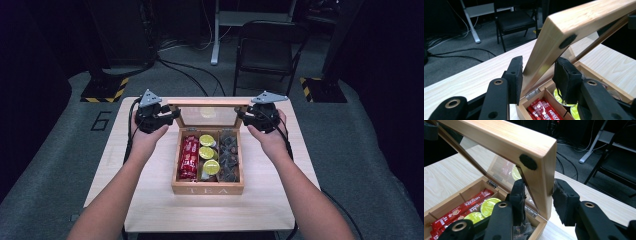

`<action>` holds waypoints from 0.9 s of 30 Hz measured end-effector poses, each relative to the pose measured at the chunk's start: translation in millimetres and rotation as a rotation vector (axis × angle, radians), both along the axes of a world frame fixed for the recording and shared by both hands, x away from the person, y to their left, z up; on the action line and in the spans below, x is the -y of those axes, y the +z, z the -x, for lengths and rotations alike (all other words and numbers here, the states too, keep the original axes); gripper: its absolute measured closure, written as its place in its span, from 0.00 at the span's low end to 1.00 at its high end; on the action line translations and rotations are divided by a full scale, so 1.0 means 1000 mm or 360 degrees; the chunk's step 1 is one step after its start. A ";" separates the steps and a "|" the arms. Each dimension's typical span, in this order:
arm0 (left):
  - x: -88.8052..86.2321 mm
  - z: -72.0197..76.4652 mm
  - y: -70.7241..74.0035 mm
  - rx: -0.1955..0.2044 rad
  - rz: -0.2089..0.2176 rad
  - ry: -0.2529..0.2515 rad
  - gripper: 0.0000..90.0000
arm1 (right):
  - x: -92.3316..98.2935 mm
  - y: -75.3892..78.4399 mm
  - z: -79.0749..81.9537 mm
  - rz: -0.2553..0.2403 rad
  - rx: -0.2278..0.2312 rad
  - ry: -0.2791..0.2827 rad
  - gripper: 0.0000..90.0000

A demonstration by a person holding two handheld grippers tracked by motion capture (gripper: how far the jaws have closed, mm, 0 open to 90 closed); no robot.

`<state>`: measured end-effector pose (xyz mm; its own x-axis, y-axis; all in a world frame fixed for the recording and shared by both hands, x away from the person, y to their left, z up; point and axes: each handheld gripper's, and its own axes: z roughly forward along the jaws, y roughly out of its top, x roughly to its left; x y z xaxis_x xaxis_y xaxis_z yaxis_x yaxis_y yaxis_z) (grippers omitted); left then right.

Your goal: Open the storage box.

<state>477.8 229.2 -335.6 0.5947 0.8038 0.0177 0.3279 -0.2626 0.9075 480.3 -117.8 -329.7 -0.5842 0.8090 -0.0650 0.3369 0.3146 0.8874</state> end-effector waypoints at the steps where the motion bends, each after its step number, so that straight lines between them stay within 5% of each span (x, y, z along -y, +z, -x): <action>1: 0.000 0.000 0.000 -0.0005 0.0002 0.0000 0.65 | 0.000 0.000 0.000 0.0000 -0.0005 0.0003 0.69; 27: -0.001 -0.010 0.004 -0.0044 0.0037 0.0032 0.69 | 0.000 0.004 -0.007 0.0000 0.0003 -0.0026 0.65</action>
